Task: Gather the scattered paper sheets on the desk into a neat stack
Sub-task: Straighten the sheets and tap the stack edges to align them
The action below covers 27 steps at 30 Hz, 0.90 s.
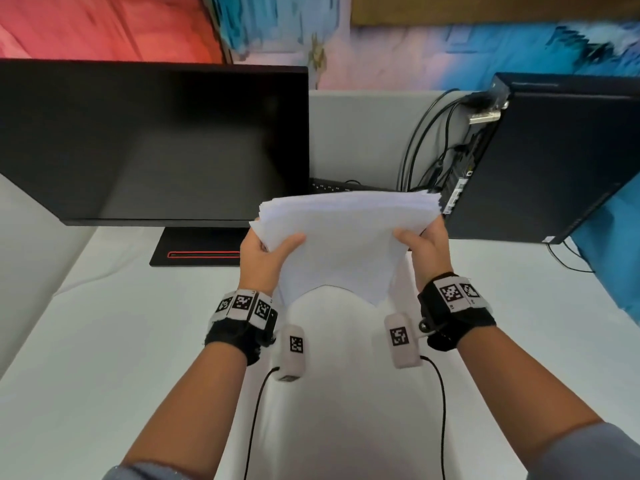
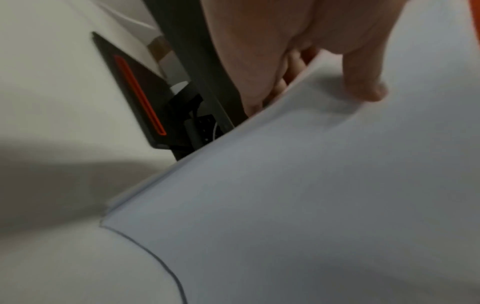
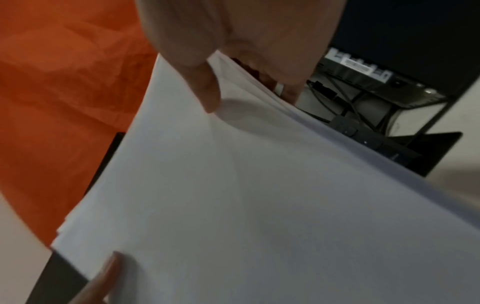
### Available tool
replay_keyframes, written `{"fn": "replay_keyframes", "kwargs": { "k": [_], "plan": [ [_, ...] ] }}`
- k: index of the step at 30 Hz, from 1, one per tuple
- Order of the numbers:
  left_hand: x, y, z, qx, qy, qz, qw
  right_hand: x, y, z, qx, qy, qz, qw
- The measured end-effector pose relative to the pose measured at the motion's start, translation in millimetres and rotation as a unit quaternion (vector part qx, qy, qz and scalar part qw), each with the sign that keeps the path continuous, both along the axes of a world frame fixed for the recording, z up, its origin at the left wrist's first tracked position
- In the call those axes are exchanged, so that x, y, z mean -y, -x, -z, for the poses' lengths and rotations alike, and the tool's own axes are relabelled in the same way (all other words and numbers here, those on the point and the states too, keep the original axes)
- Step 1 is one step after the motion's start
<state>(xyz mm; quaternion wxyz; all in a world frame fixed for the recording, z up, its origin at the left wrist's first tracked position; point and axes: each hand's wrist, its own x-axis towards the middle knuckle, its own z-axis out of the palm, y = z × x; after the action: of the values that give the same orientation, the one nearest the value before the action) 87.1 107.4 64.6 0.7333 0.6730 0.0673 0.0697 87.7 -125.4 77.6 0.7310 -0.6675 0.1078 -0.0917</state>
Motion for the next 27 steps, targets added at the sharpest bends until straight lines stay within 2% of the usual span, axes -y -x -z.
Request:
{"fn": "replay_keyframes", "kwargs": {
  "k": [4, 10, 14, 20, 23, 27],
  "plan": [
    [-17, 0, 7, 0.015, 0.054, -0.013, 0.998, -5, -8, -5, 0.007, 0.053, -0.019, 0.998],
    [-11, 2, -11, 0.049, 0.017, -0.029, 0.998, -10, -10, -8, 0.013, 0.049, -0.028, 0.998],
    [-11, -3, -21, 0.075, 0.051, -0.025, 0.996, -8, -8, -9, 0.01, 0.048, -0.039, 0.998],
    [-4, -9, -22, 0.043, 0.081, 0.023, 0.996, -8, -5, -11, 0.007, -0.012, -0.06, 0.998],
    [5, -10, -22, 0.011, 0.091, 0.014, 0.996, -13, -5, -12, 0.003, -0.062, -0.053, 0.997],
    [9, -12, -27, -0.004, 0.12, 0.002, 0.993, -19, -7, -18, -0.005, -0.072, -0.023, 0.997]
  ]
}}
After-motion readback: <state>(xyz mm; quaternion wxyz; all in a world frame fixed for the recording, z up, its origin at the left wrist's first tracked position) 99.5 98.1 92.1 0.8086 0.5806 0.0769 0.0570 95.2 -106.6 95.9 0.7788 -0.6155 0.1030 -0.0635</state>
